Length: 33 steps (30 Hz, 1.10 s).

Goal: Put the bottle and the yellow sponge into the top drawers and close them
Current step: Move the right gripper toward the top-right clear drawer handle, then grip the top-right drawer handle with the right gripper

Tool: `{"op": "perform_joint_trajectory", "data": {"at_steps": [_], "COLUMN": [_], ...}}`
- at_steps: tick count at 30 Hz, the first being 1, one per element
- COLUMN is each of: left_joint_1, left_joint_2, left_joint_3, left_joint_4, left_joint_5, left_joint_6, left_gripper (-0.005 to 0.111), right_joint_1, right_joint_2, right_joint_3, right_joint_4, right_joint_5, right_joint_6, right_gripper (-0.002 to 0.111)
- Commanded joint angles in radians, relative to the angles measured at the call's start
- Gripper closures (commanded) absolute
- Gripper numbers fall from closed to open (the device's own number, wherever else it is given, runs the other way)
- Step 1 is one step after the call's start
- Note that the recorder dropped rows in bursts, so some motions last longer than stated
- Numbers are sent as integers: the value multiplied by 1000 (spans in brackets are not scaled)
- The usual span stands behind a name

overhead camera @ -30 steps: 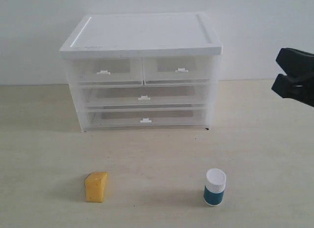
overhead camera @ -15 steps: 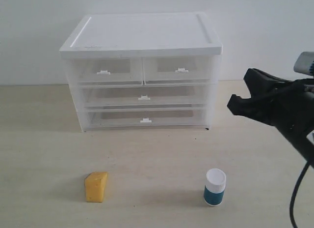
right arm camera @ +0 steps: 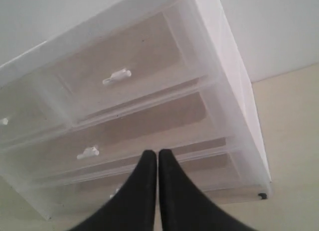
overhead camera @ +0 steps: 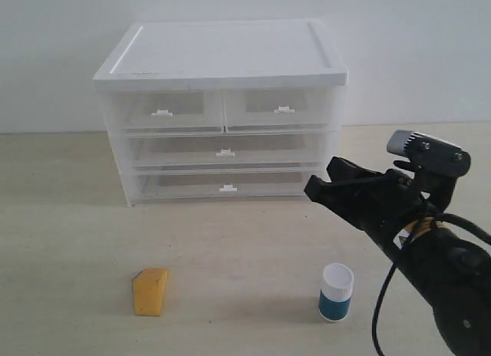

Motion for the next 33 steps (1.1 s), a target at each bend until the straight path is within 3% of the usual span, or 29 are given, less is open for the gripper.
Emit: {"op": "perform_joint_trajectory", "data": {"at_steps": [1, 11, 14, 24, 27, 33], "left_joint_1": [3, 3, 3, 3, 3, 3], "left_joint_2": [-3, -3, -3, -3, -3, -3], "left_joint_3": [4, 4, 4, 4, 4, 4], "left_joint_4": [-3, -3, -3, -3, -3, -3], "left_joint_5": [-10, -10, -10, -10, -10, -10], "left_joint_6": [3, 3, 3, 3, 3, 3], "left_gripper": [103, 103, 103, 103, 103, 103], "right_joint_1": [5, 36, 81, 106, 106, 106], "right_joint_2": [57, 117, 139, 203, 221, 230], "right_joint_3": [-65, -198, -246, -361, -384, -391], "right_joint_4": [-20, -10, 100, 205, 185, 228], "right_joint_5": [-20, -20, -20, -20, -20, -20], "right_joint_6": [-39, -325, -458, -486, -483, -478], "right_gripper": [108, 108, 108, 108, 98, 48]}}
